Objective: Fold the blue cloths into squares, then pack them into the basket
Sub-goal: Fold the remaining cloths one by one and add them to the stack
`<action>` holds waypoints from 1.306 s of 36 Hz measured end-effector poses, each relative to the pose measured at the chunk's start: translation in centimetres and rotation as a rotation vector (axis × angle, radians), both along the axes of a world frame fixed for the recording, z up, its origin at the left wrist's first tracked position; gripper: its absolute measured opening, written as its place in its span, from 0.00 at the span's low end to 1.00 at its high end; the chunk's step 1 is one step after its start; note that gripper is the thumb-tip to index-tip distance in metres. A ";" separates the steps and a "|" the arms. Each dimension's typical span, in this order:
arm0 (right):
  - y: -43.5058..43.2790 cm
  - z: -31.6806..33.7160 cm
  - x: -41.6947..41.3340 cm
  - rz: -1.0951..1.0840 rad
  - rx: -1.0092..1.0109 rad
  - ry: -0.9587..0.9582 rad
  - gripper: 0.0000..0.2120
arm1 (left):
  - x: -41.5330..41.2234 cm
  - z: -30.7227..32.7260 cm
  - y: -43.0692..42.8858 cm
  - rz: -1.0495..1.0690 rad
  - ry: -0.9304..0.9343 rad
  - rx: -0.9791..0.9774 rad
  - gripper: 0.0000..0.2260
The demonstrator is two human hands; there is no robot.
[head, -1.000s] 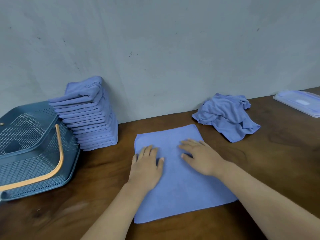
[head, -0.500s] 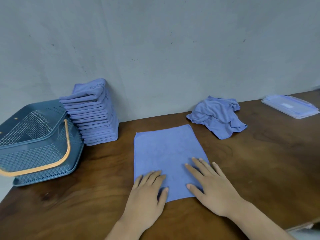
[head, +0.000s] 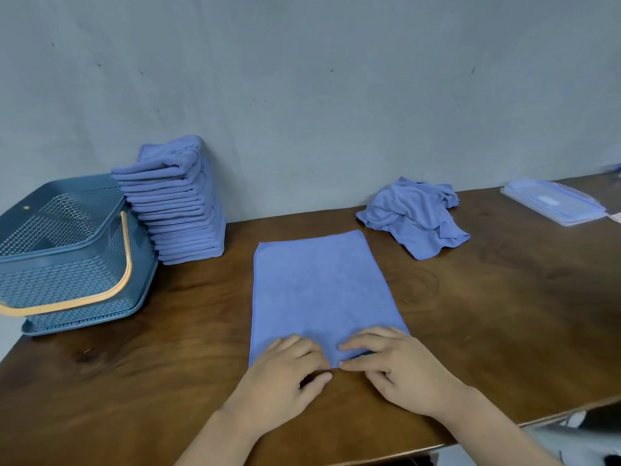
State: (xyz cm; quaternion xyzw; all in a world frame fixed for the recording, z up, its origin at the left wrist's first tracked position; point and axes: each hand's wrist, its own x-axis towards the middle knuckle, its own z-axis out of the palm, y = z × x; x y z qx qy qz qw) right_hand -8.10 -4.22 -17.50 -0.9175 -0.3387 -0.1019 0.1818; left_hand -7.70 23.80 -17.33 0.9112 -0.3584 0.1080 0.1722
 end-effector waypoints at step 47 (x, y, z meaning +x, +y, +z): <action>-1.8 0.0 0.5 -0.277 0.135 0.056 0.14 | 0.6 -0.4 -0.2 0.272 -0.013 -0.047 0.06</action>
